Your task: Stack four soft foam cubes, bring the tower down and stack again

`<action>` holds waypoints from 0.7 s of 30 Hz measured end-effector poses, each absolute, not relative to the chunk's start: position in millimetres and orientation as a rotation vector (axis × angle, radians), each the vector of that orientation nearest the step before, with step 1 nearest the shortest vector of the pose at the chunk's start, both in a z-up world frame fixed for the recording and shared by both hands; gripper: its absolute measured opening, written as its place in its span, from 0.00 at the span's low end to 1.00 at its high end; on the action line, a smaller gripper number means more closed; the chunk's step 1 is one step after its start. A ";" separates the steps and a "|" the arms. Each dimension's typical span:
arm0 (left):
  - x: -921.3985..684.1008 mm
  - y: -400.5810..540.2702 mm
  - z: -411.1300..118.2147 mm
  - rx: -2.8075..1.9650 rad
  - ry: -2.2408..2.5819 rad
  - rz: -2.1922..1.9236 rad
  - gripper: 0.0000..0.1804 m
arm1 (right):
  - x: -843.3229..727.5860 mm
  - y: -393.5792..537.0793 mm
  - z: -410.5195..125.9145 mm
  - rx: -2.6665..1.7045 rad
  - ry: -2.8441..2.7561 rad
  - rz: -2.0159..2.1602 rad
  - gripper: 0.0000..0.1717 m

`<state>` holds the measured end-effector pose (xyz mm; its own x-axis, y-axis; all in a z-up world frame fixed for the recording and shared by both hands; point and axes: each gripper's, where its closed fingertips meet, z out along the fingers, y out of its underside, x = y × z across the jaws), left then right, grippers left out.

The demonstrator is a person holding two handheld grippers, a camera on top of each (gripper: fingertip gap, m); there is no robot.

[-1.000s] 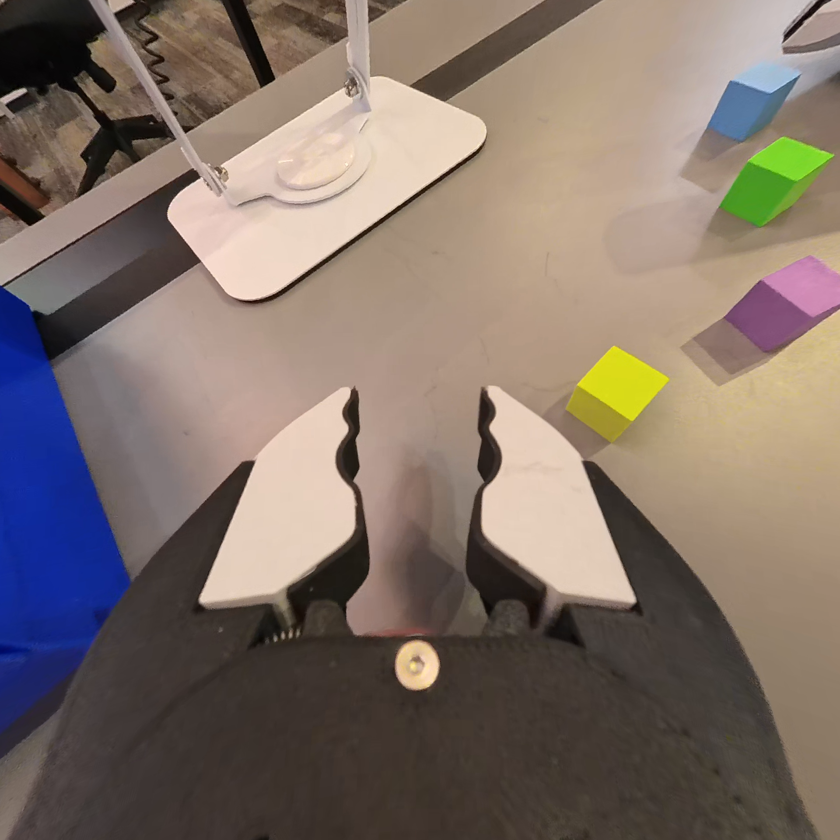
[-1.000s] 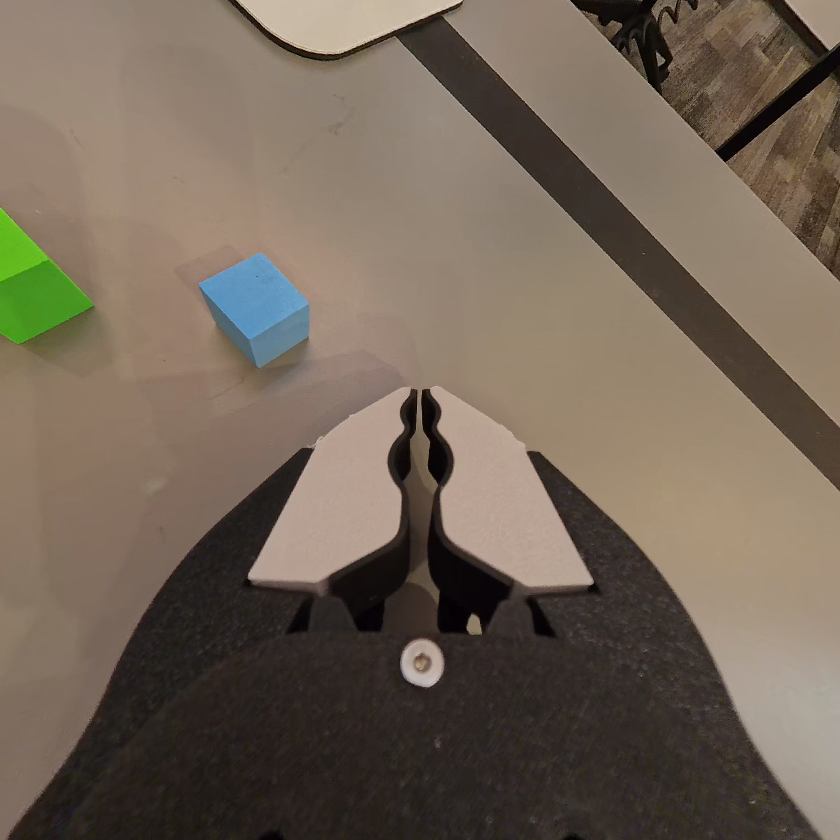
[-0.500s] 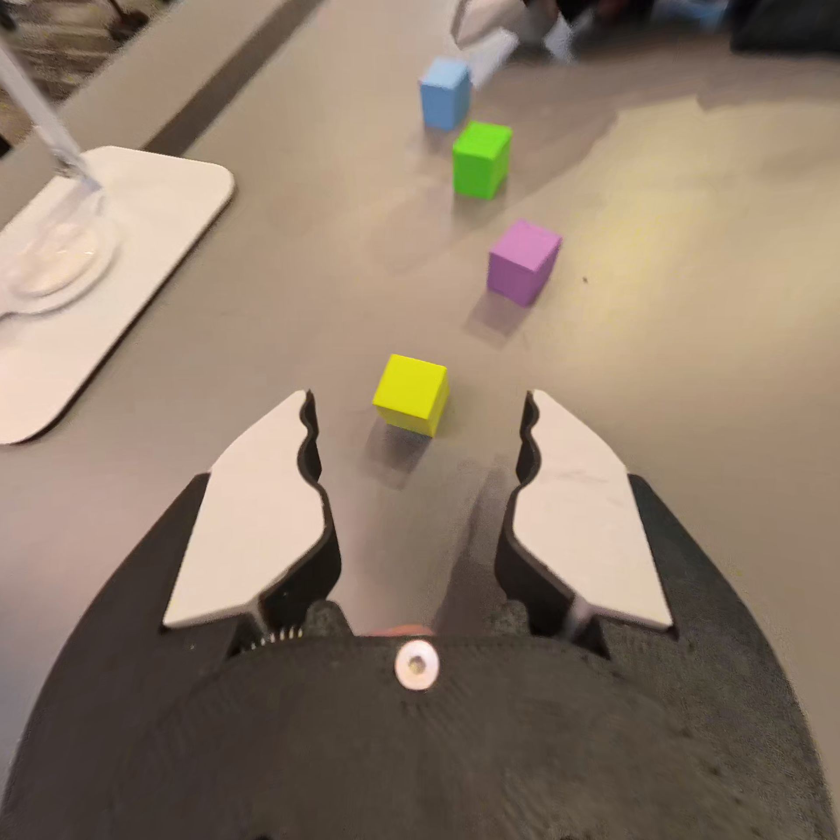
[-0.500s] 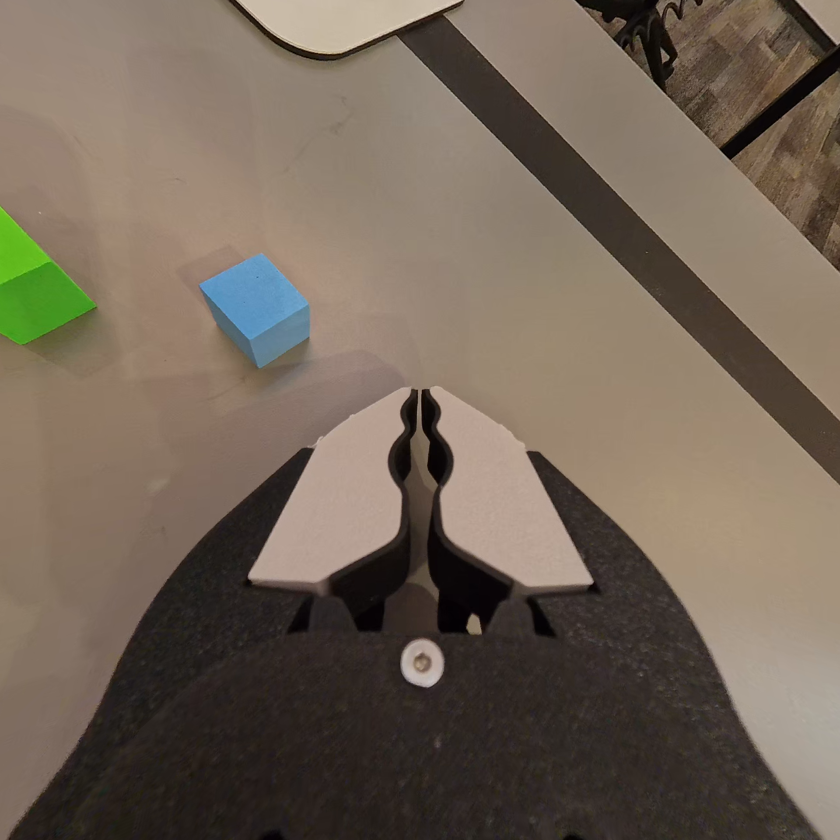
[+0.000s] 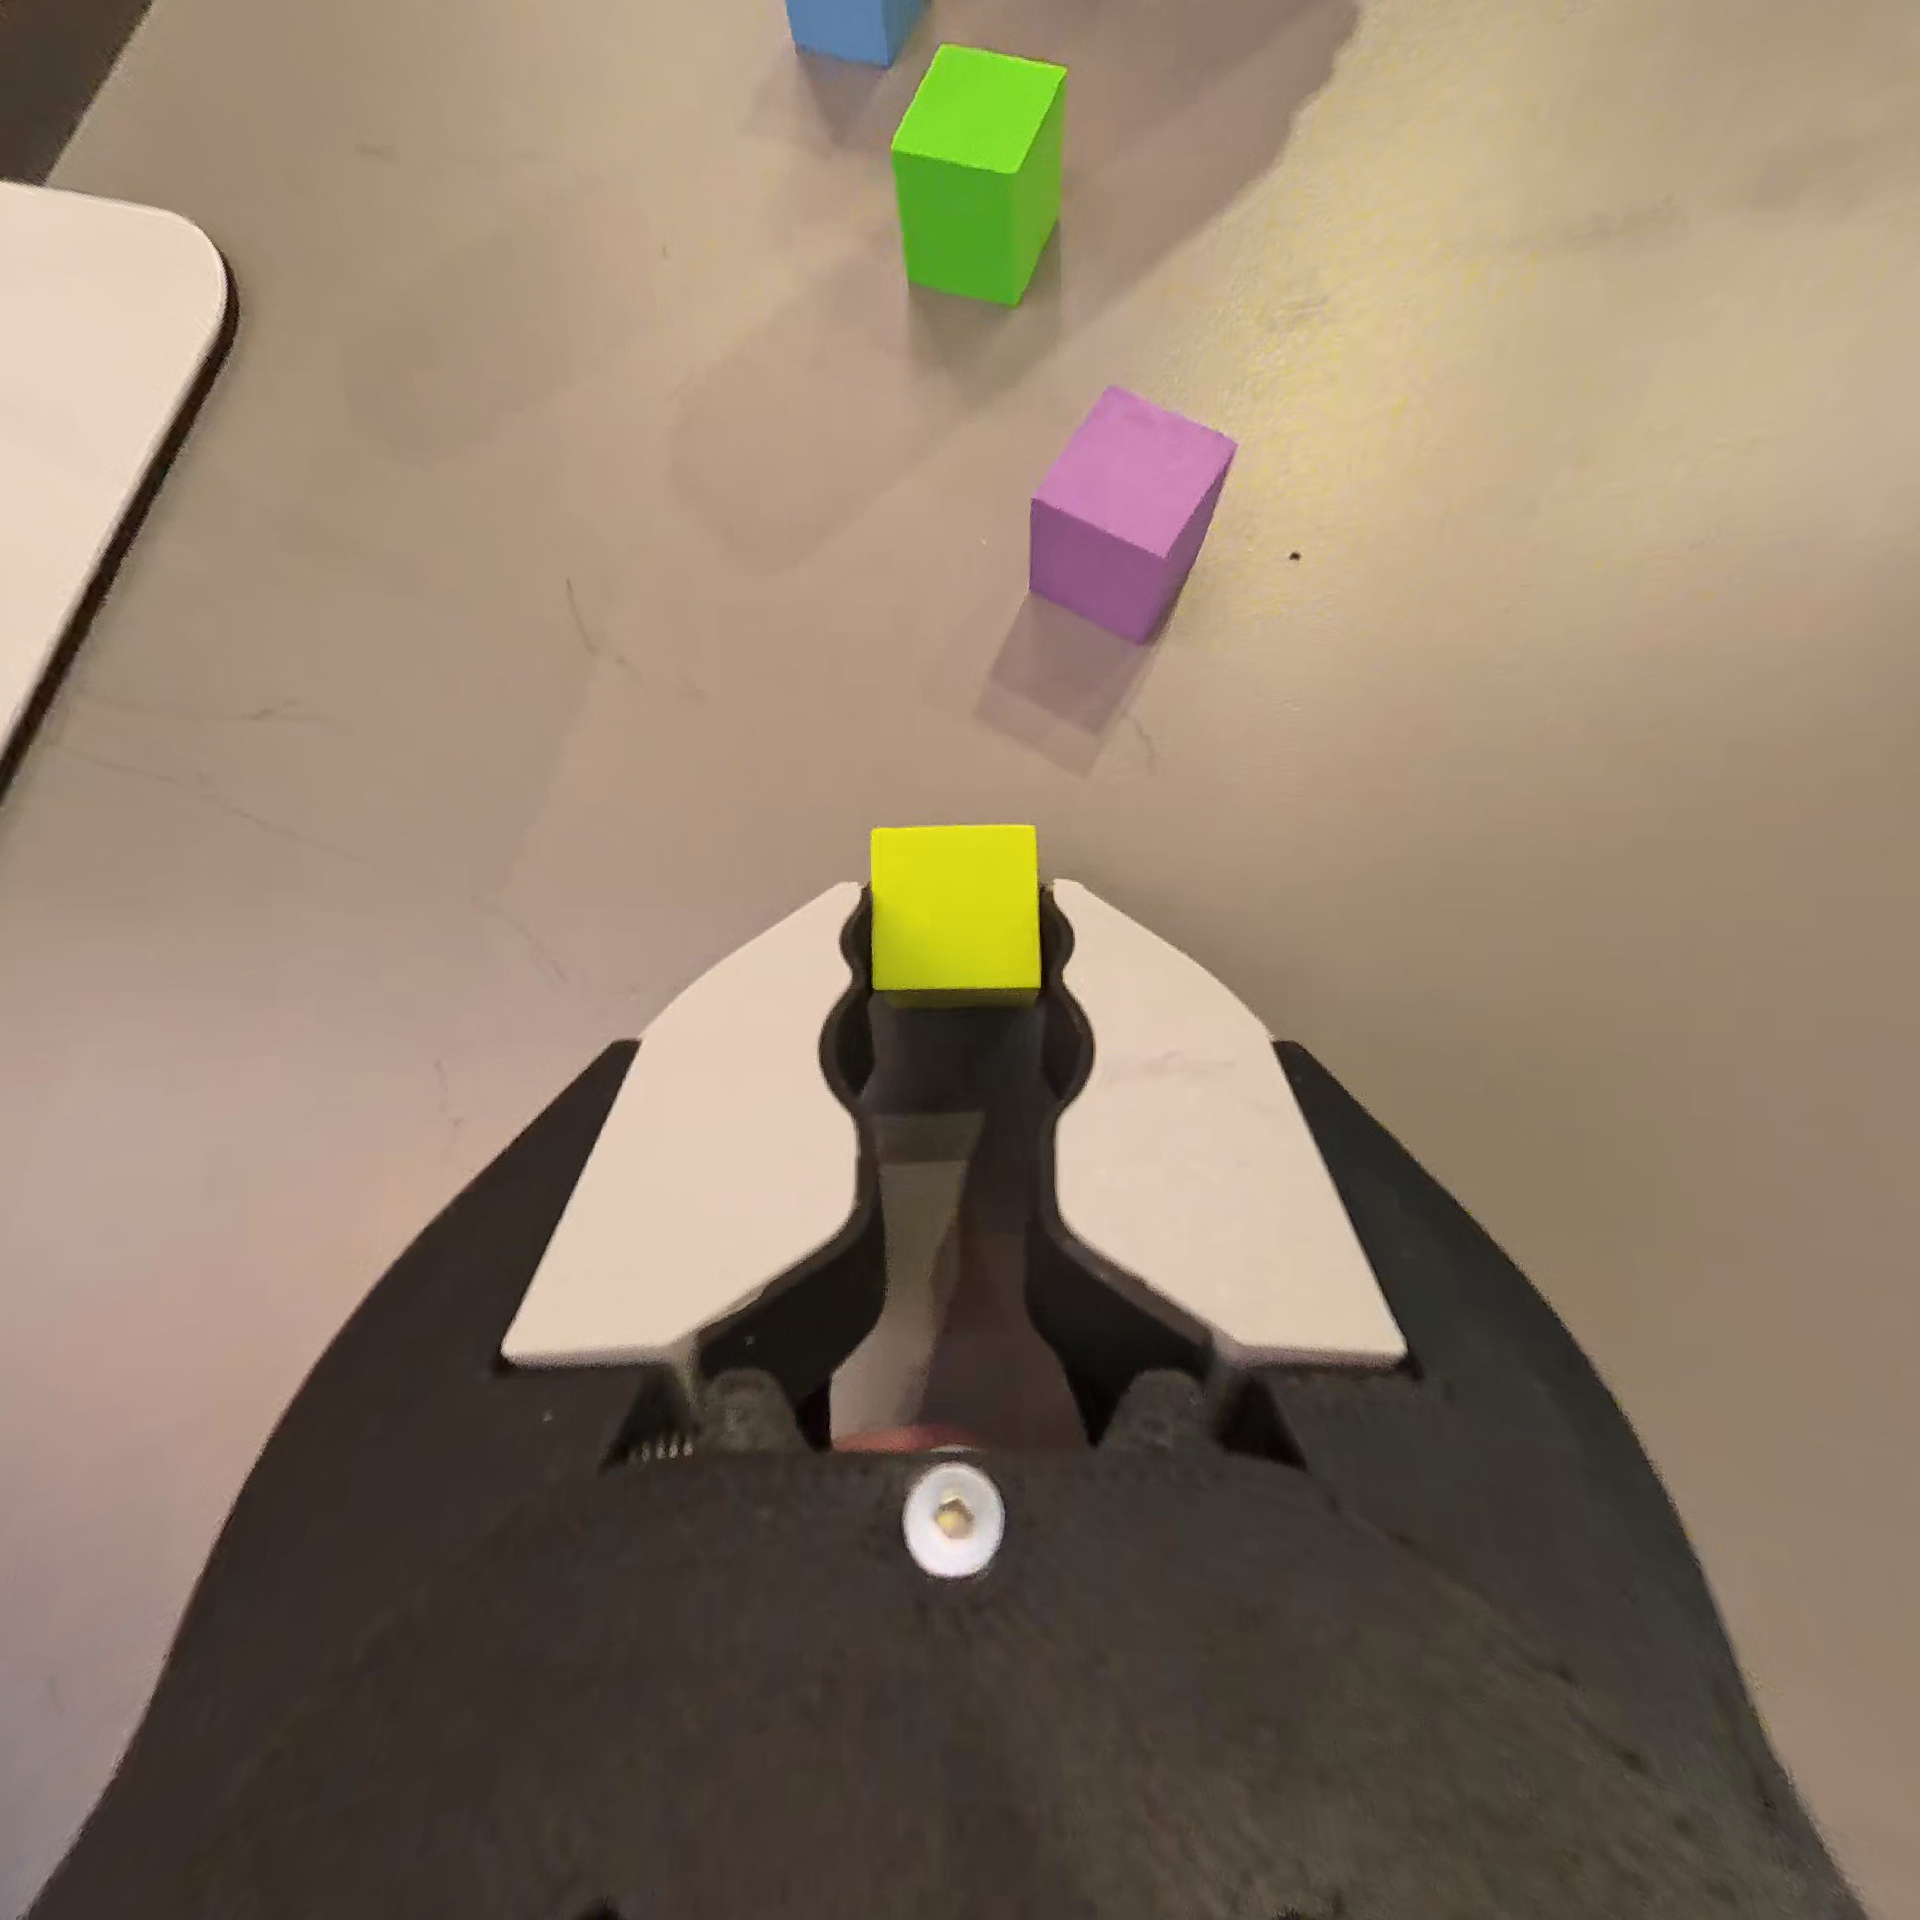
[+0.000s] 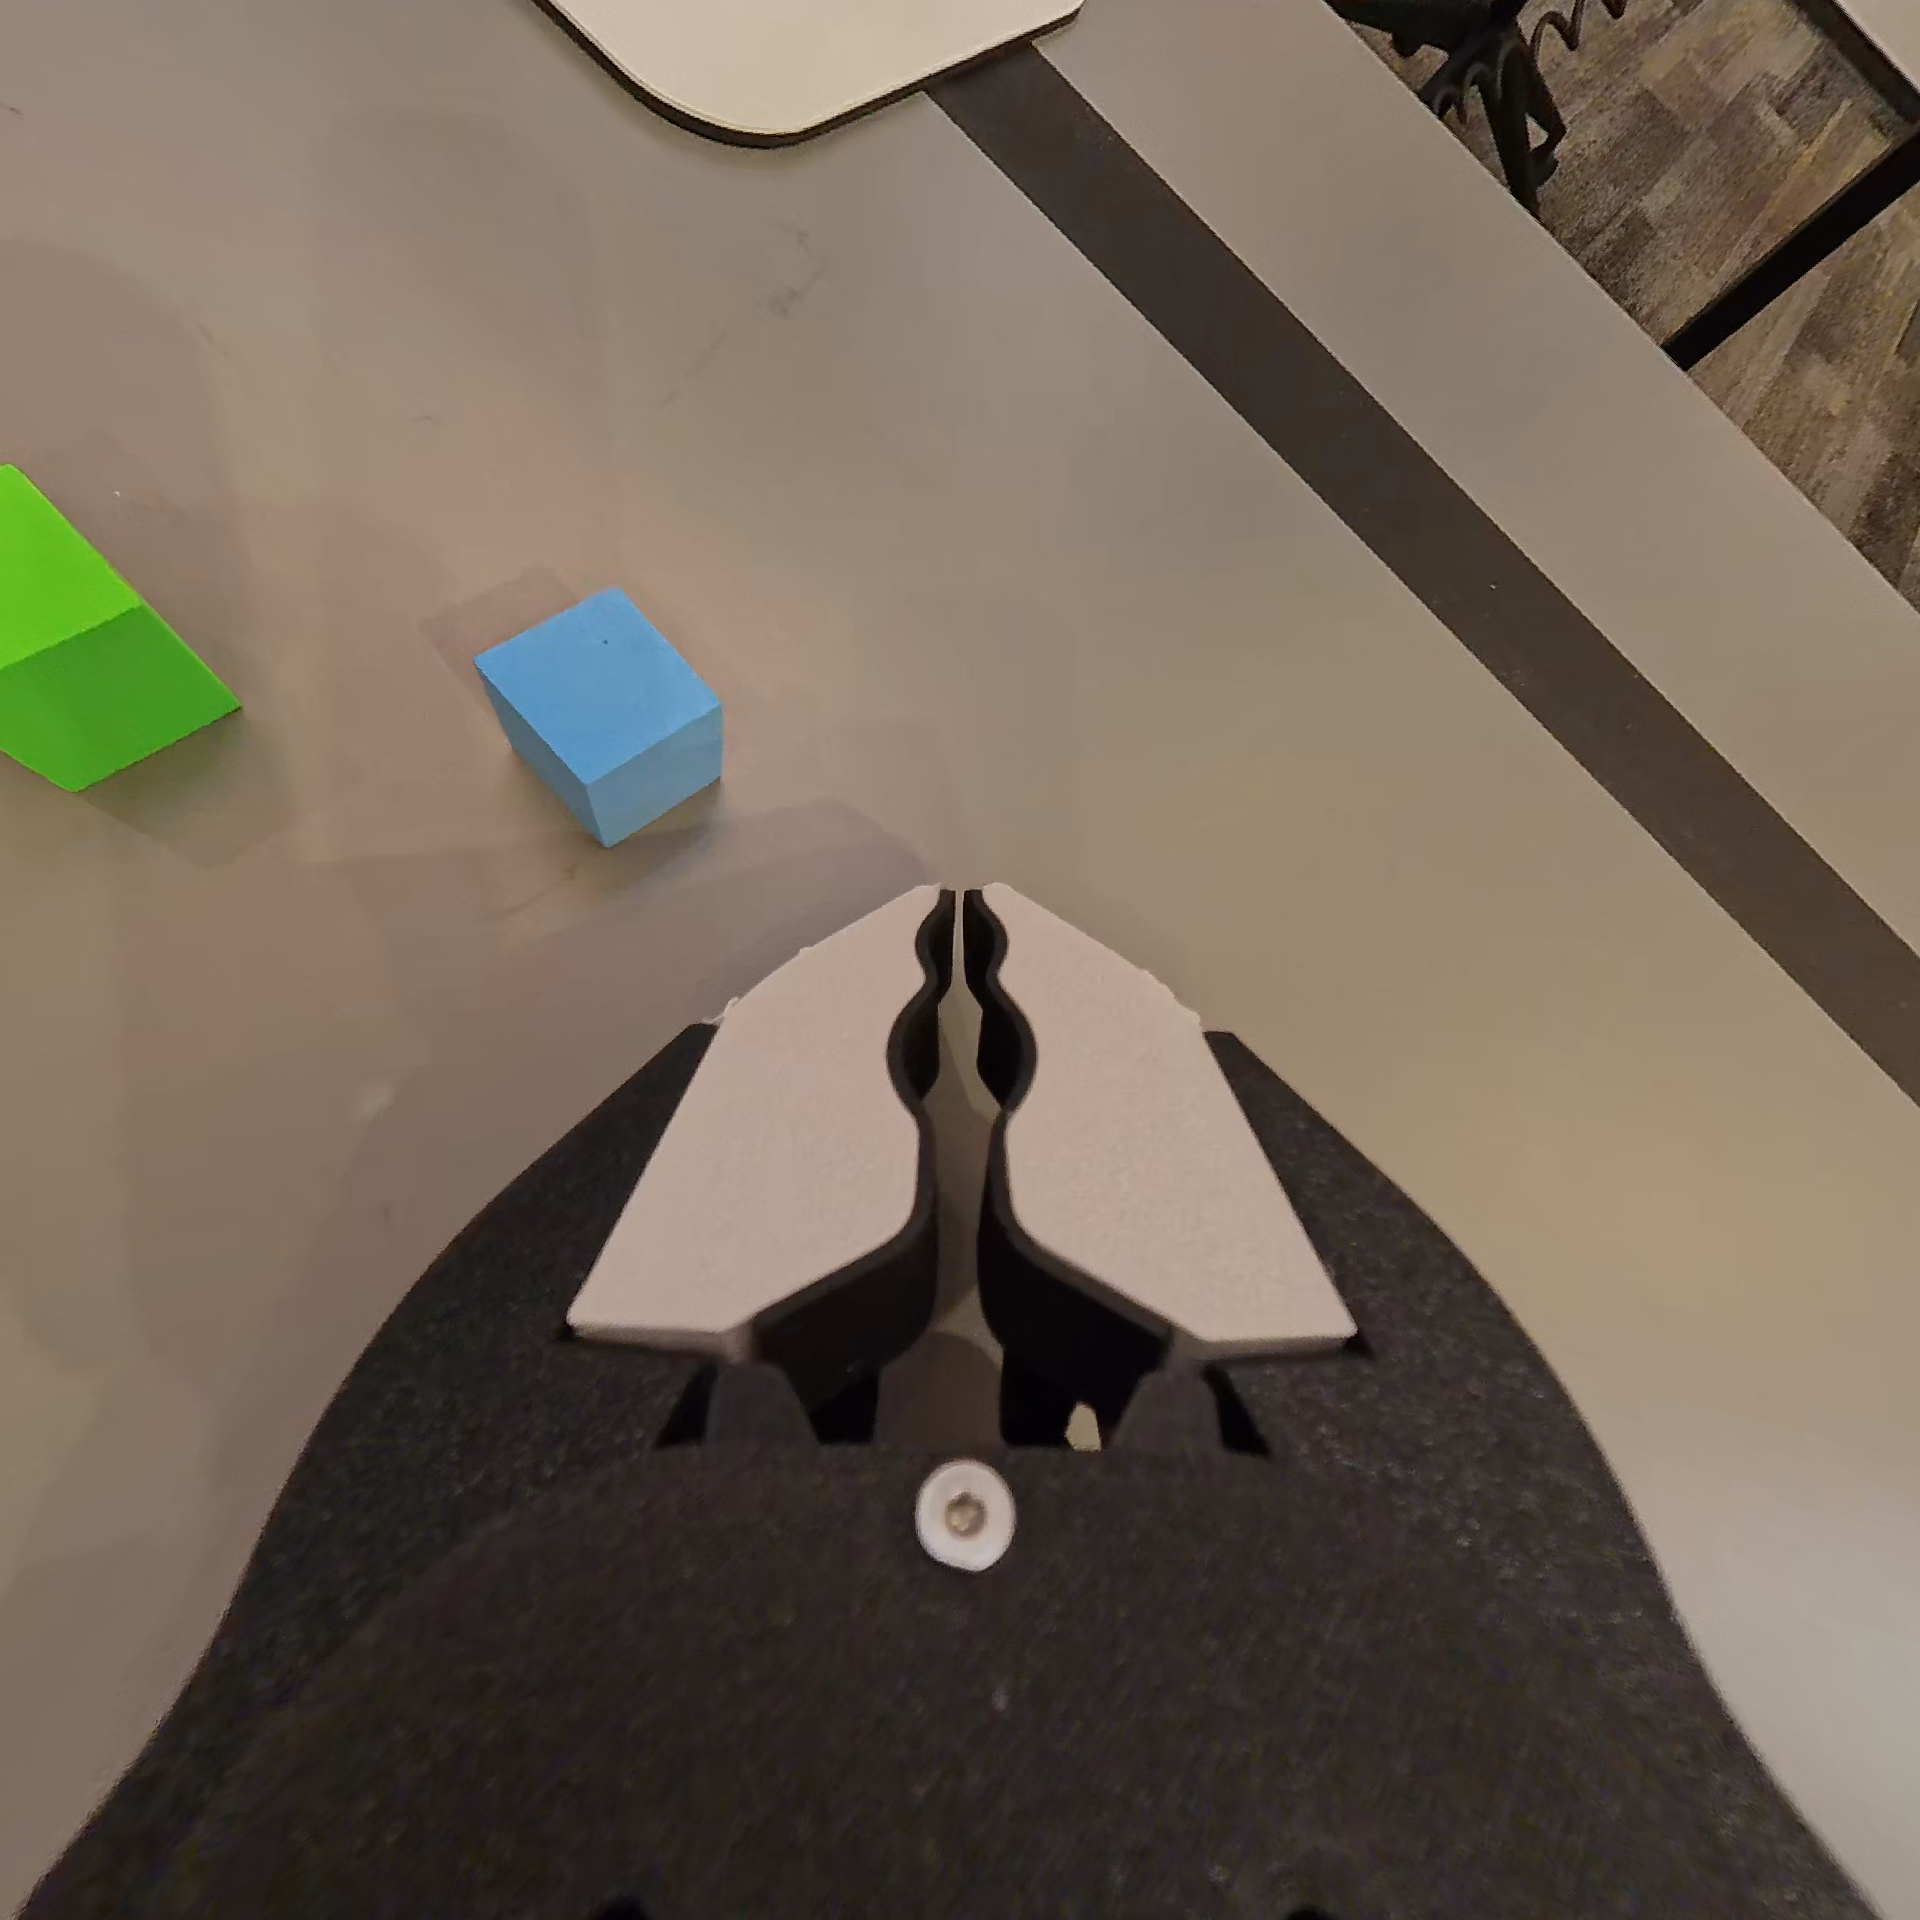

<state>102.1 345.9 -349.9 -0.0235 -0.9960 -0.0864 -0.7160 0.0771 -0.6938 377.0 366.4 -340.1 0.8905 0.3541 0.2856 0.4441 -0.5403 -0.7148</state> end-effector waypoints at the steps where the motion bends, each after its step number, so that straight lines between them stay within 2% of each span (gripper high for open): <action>1: 102.1 345.1 -348.7 -1.673 1.797 -0.632 0.16 | 377.1 366.5 -340.2 -2.194 -0.571 -0.134 0.01; 7: 60.6 355.4 -312.0 -1.628 1.640 -0.665 0.16 | 376.9 366.4 -340.0 -2.192 -0.573 -0.137 0.01; 13: -49.2 432.2 -219.1 -1.603 1.094 -0.582 0.16 | 377.0 366.5 -340.5 -2.198 -0.567 -0.122 0.01; 15: -87.0 469.6 -219.2 -1.712 0.971 -0.471 0.16 | 377.1 366.4 -340.5 -2.198 -0.567 -0.122 0.01; 21: -159.8 548.0 -268.0 -2.125 0.737 -0.320 0.16 | 377.0 366.4 -340.6 -2.199 -0.567 -0.120 0.01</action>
